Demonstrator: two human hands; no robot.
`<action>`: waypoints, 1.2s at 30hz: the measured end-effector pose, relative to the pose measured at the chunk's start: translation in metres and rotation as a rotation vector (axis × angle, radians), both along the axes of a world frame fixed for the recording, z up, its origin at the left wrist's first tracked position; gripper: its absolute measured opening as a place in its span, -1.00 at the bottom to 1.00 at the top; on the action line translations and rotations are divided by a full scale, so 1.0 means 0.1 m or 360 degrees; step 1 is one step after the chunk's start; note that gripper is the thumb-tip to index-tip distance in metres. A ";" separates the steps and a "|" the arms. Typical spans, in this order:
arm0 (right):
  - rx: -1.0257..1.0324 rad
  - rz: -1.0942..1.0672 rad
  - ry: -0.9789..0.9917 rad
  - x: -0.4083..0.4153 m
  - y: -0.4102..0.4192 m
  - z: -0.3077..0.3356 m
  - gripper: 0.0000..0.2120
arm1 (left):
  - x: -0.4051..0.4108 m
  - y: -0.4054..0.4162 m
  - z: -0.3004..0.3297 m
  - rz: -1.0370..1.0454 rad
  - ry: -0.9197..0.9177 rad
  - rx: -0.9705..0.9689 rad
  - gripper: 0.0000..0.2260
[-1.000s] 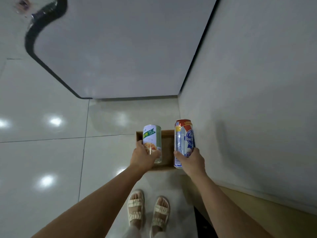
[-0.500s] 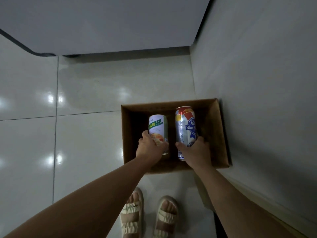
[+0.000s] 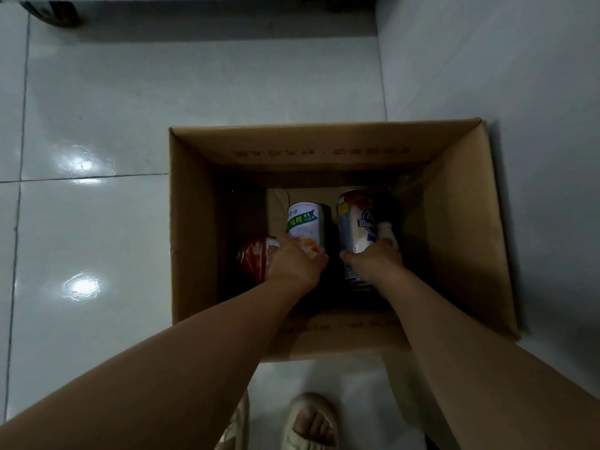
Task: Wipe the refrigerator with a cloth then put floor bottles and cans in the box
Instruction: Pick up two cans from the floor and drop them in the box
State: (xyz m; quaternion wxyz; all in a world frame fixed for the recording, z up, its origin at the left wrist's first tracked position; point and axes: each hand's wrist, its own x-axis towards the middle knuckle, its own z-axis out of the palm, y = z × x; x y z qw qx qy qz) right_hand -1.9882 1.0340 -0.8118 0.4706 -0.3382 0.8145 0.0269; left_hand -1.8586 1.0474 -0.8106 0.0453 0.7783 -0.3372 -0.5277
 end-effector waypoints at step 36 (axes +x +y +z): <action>-0.0374 0.0453 -0.0060 0.68 -0.12 4.48 -0.36 | 1.07 -0.11 4.55 0.0029 -0.0041 -0.0322 -0.36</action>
